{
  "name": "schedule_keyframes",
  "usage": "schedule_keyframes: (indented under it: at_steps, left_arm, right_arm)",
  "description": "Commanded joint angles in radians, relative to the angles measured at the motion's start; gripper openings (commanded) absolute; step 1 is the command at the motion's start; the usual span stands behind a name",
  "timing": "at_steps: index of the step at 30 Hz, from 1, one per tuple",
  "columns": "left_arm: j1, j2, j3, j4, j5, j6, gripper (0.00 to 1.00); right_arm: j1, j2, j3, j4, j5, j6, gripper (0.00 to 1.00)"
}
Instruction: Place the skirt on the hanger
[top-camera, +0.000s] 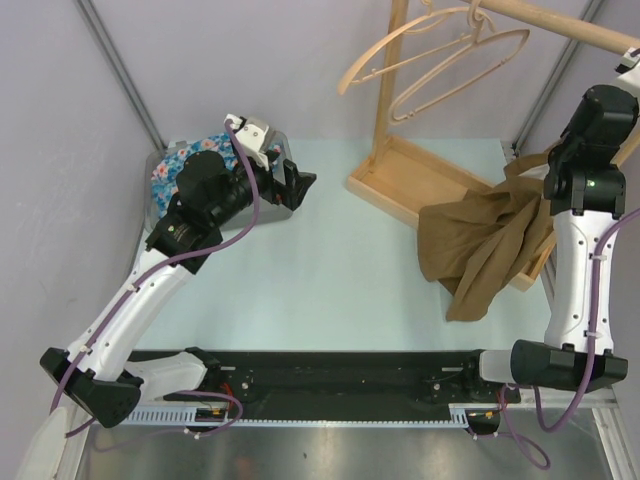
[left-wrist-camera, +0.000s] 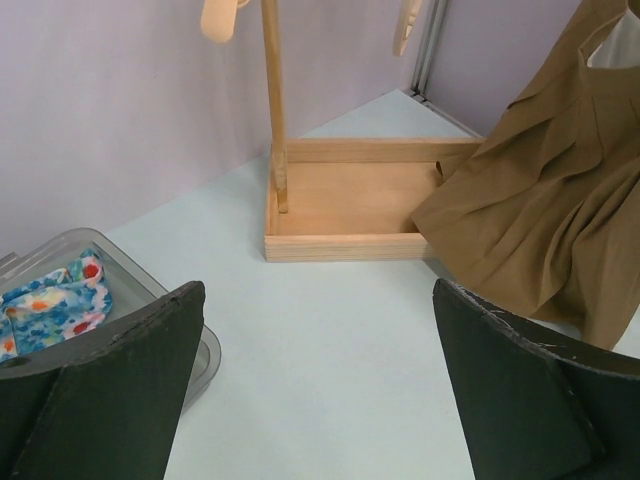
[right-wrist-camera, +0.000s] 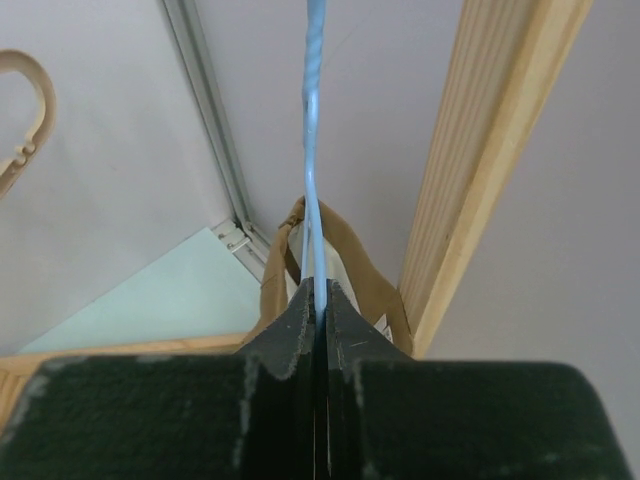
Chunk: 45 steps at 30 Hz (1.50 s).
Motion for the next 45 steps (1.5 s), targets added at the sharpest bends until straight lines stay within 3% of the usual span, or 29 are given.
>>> schedule_keyframes:
  at_steps: [1, 3, 5, 6, 9, 12, 18, 21, 22, 25, 27, 33, 38, 42, 45]
  left_arm:
    - [-0.006, 0.000, 0.028, 0.054, 0.020, -0.017, 1.00]
    - [-0.006, -0.001, 0.023, 0.056, 0.023, -0.019, 1.00]
    - [-0.006, -0.003, 0.020, 0.059, 0.015, -0.022, 1.00]
    - [-0.006, -0.004, 0.017, 0.057, 0.011, -0.025, 1.00]
    - [-0.006, -0.008, 0.014, 0.053, -0.008, -0.033, 1.00]
    - [-0.006, -0.015, 0.008, 0.045, -0.031, -0.042, 1.00]
    - [-0.006, -0.035, -0.006, 0.010, -0.101, -0.072, 1.00]
    - [-0.001, -0.038, -0.011, -0.029, -0.143, -0.106, 1.00]
    - [0.005, -0.035, -0.015, -0.035, -0.179, -0.130, 1.00]
    - [0.026, -0.029, -0.037, -0.081, -0.203, -0.192, 1.00]
    - [0.045, -0.023, -0.054, -0.104, -0.210, -0.224, 1.00]
    - [0.201, 0.008, -0.094, -0.150, -0.223, -0.335, 1.00]
    - [0.327, 0.090, -0.072, -0.142, -0.264, -0.376, 1.00]
    - [0.390, 0.193, -0.078, -0.119, -0.460, -0.390, 1.00]
    - [0.443, 0.271, -0.089, -0.110, -0.580, -0.430, 0.99]
  right_arm:
    - [-0.016, -0.038, -0.016, 0.061, -0.051, 0.042, 0.00]
    - [-0.016, -0.064, -0.051, 0.061, -0.062, 0.059, 0.01]
    - [-0.016, -0.084, -0.068, 0.051, -0.077, 0.072, 0.20]
    - [-0.016, -0.090, -0.070, 0.043, -0.081, 0.085, 0.46]
    - [-0.016, -0.125, -0.056, 0.006, -0.105, 0.101, 0.68]
    - [-0.016, -0.177, -0.054, -0.001, -0.148, 0.121, 0.77]
    - [-0.016, -0.278, -0.025, 0.002, -0.283, 0.161, 0.79]
    - [-0.014, -0.318, -0.021, 0.060, -0.508, 0.161, 0.79]
    - [-0.014, -0.320, -0.012, 0.061, -0.650, 0.168, 0.79]
    - [0.012, -0.286, 0.002, 0.020, -0.821, 0.197, 0.78]
    - [0.093, -0.260, -0.016, -0.017, -0.823, 0.185, 0.77]
    - [0.399, -0.220, -0.244, 0.012, -0.602, 0.151, 0.77]
    - [0.502, -0.105, -0.309, -0.018, -0.522, 0.182, 0.74]
    - [0.547, -0.085, -0.450, 0.125, -0.600, 0.237, 0.74]
    - [0.575, -0.036, -0.467, 0.152, -0.637, 0.253, 0.74]
